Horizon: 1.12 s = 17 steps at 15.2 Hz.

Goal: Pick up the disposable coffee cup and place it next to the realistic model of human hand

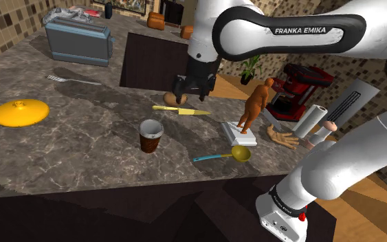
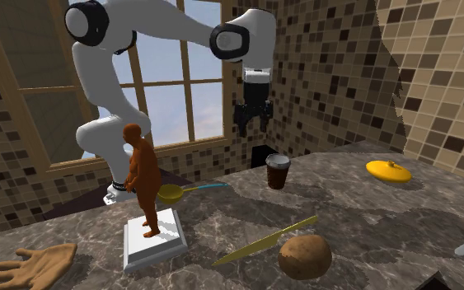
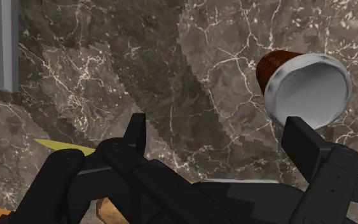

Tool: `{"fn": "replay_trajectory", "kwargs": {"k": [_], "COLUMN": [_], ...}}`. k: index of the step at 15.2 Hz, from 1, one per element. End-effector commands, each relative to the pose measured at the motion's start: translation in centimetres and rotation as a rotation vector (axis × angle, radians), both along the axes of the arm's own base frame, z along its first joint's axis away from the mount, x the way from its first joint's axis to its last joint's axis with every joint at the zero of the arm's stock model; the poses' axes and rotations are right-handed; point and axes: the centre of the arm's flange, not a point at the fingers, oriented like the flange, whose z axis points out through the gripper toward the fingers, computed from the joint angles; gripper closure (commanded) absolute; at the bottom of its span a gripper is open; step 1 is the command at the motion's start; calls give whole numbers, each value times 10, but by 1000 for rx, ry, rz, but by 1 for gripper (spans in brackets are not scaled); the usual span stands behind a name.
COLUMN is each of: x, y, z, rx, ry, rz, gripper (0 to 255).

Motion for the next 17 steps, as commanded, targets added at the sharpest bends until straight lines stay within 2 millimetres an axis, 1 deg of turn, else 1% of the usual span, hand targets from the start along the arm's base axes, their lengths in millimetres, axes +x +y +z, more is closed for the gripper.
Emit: {"fn": "replay_trajectory", "kwargs": {"k": [1, 11, 12, 17], "x": [16, 99, 103, 101], "y": [16, 97, 101, 98], "z": [-19, -98, -102, -129], "rx": [-7, -45, -46, -46], "ry": [11, 62, 64, 64], "rz": [-23, -128, -133, -133], "gripper": [0, 0, 0, 0]}}
